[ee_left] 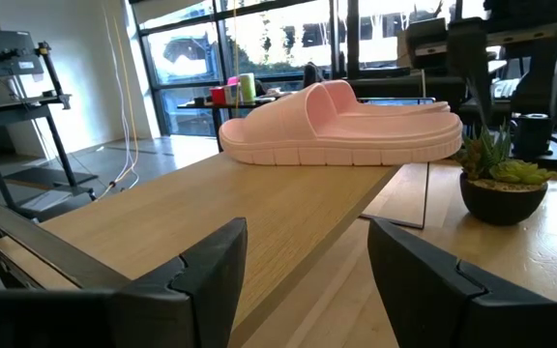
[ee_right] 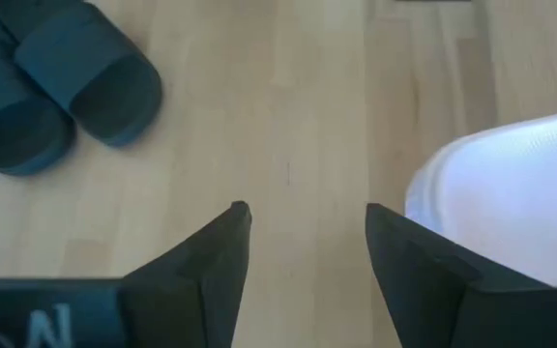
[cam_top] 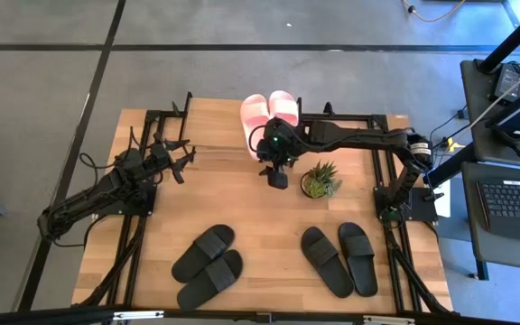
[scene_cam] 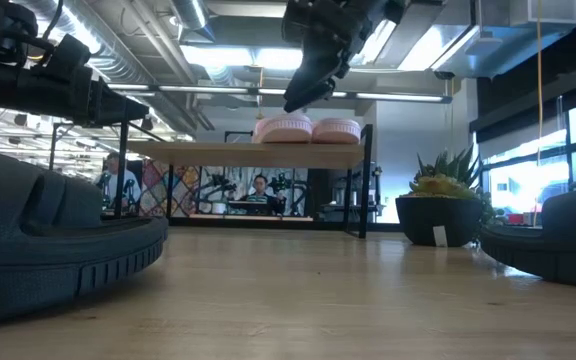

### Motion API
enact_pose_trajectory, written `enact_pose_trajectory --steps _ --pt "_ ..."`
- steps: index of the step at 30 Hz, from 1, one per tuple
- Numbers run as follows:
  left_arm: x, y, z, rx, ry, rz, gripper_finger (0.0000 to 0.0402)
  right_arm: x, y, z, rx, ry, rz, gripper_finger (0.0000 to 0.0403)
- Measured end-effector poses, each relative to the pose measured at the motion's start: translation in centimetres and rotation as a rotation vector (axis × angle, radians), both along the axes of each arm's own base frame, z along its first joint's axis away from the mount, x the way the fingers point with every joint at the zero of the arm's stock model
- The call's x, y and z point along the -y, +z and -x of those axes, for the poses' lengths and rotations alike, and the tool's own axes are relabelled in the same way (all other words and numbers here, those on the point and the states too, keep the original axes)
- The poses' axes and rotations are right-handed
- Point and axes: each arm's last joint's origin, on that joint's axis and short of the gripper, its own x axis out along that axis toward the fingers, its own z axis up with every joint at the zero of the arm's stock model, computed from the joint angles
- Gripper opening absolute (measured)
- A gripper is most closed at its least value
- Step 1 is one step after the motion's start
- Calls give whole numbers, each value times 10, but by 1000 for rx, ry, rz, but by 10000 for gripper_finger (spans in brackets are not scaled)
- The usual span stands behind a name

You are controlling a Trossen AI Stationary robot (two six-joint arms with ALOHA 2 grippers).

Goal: Pick and place slides into the shelf
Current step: Put the pink slide on the shelf

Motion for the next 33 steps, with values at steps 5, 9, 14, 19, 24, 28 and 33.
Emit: enact_pose_trajectory --steps 5,9,14,19,24,28,33 --pt "0 0 0 0 0 0 208 1 0 0 -2 -3 1 206" --pt "0 0 0 0 0 0 208 1 0 0 -1 -3 2 206" --pt "0 0 0 0 0 0 208 3 0 0 -8 -57 68 206" --pt "0 0 0 0 0 0 208 4 1 -1 6 -70 88 206" --pt "0 0 0 0 0 -1 208 5 3 -4 38 -72 94 206" --pt "0 0 0 0 0 0 208 5 5 -6 67 -73 99 206" --pt "0 0 0 0 0 0 208 7 5 -6 69 -81 110 206"
